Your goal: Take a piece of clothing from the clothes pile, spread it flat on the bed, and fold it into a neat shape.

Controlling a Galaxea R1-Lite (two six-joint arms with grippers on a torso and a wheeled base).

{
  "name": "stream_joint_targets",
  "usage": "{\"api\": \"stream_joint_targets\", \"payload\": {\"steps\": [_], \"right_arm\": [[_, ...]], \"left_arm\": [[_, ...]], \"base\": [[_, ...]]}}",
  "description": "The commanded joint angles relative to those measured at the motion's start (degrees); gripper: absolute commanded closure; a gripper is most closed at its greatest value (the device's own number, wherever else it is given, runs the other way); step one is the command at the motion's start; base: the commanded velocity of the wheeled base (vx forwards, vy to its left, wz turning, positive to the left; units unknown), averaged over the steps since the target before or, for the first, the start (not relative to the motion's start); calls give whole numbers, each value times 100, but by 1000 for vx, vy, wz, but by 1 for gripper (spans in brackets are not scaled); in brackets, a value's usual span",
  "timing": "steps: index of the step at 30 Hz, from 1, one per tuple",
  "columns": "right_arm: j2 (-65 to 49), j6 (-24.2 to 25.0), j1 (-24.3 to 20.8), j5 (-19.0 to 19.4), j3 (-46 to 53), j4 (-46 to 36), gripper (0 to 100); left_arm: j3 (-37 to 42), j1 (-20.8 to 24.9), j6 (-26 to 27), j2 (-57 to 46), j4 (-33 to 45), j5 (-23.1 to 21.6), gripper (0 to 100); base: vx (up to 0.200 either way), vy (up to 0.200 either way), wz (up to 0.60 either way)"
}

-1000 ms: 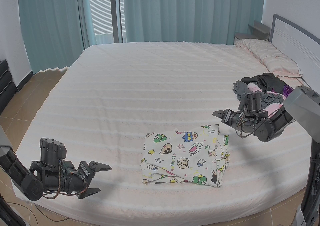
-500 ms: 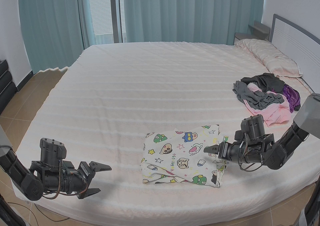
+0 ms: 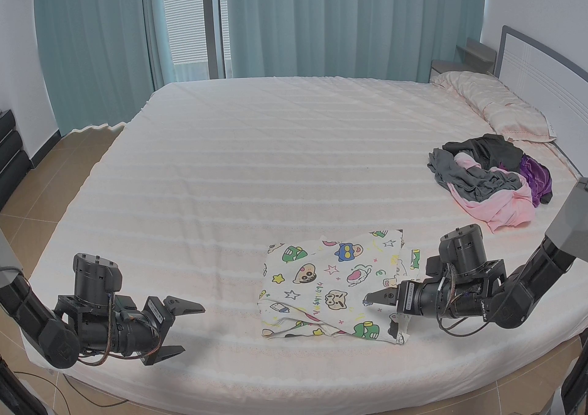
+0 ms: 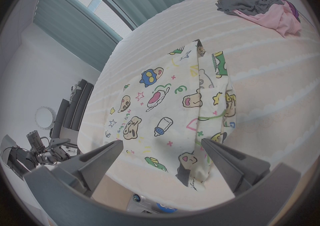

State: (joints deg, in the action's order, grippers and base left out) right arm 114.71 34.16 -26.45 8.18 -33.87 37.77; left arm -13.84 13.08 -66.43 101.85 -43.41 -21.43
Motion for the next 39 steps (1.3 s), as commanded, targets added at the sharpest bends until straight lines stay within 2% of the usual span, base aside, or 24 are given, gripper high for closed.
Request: {"api": "stream_joint_targets", "payload": {"steps": [1,12,17,18,25,39], "right_arm": [[-133,-32,-27,26,214,11,0],[280,47,-194,52,231,47,0],[447,276,-185,237,82,47,0],[482,293,-185,228,73,47,100],[244,311,-141,193,293,38,100],[-476,197,264,184,882,20,100]], "left_arm": [[-5,2,-2,10,-1,-1,0],[-5,2,-2,10,-1,-1,0],[-5,2,-2,10,-1,-1,0],[4,2,-2,10,-1,-1,0],[-5,2,-2,10,-1,-1,0],[4,2,-2,10,-10,-1,0]], "base": [[0,0,0],[0,0,0],[0,0,0],[0,0,0],[0,0,0],[0,0,0]]}}
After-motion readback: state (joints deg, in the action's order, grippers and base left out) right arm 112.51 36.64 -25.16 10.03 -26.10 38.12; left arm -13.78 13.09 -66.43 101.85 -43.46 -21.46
